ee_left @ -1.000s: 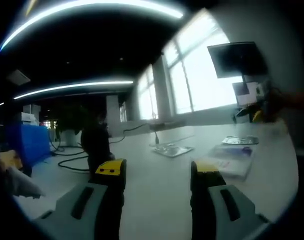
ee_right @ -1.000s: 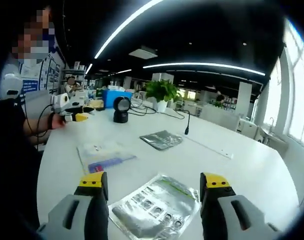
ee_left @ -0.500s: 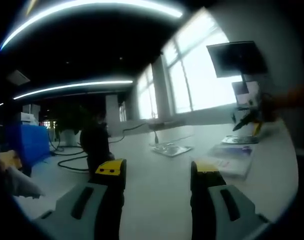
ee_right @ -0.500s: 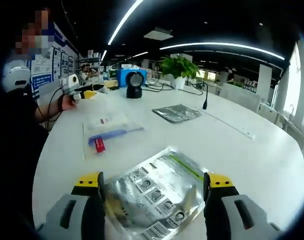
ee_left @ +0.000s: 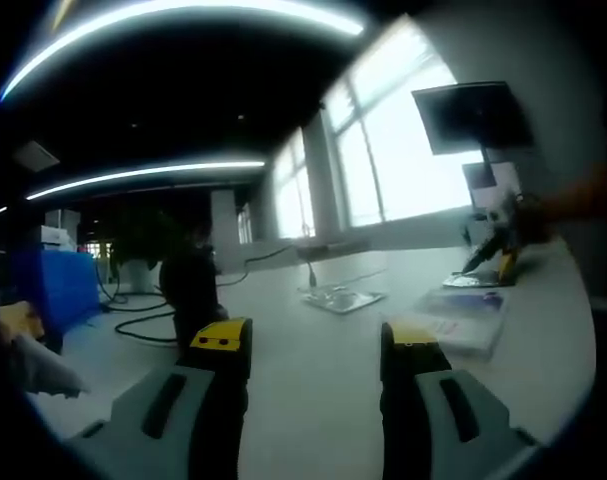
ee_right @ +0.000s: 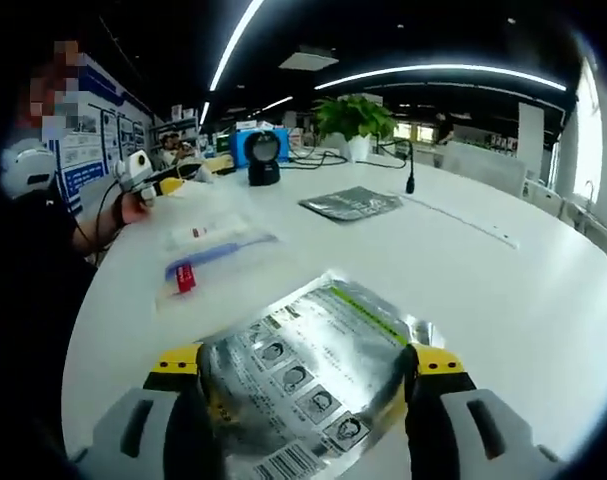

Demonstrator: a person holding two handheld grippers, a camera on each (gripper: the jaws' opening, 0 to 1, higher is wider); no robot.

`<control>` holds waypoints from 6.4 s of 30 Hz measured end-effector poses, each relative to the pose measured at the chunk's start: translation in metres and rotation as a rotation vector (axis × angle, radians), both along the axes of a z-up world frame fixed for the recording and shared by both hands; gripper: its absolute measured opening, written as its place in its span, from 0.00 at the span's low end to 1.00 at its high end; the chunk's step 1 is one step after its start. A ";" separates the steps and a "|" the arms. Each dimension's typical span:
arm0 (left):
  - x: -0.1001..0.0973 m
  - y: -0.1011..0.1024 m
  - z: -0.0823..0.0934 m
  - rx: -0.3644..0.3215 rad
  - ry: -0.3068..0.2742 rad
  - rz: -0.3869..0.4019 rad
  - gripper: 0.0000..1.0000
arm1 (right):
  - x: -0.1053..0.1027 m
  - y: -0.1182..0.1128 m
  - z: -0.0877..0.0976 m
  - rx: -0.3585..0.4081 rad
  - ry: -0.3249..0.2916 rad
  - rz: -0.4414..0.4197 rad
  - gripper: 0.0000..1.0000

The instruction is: Clip sheet goods on table flip sheet goods clip sheet goods scan sheet goods put sheet goods back to table

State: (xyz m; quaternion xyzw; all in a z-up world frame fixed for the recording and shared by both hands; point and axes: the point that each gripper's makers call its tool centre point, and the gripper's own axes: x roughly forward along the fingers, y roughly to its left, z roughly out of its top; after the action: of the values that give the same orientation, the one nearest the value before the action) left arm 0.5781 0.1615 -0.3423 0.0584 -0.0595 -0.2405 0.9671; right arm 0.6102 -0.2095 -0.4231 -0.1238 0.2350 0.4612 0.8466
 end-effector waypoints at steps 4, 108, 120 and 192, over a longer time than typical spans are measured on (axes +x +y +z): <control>0.000 0.000 -0.001 0.000 0.001 0.000 0.44 | -0.002 0.004 -0.001 -0.014 -0.006 -0.033 0.74; 0.000 -0.001 0.000 -0.001 0.005 -0.007 0.43 | 0.056 -0.032 0.004 -0.095 0.051 -0.376 0.14; 0.001 -0.001 0.000 -0.004 0.004 -0.012 0.43 | 0.059 -0.035 0.003 -0.116 0.072 -0.375 0.10; -0.002 -0.004 0.000 0.009 0.002 -0.011 0.43 | 0.017 0.010 0.168 0.340 -0.123 -0.368 0.00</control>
State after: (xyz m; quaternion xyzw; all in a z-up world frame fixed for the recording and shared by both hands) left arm 0.5761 0.1577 -0.3421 0.0624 -0.0576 -0.2460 0.9655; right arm 0.6275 -0.1995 -0.2553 0.0374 0.1209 0.3238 0.9376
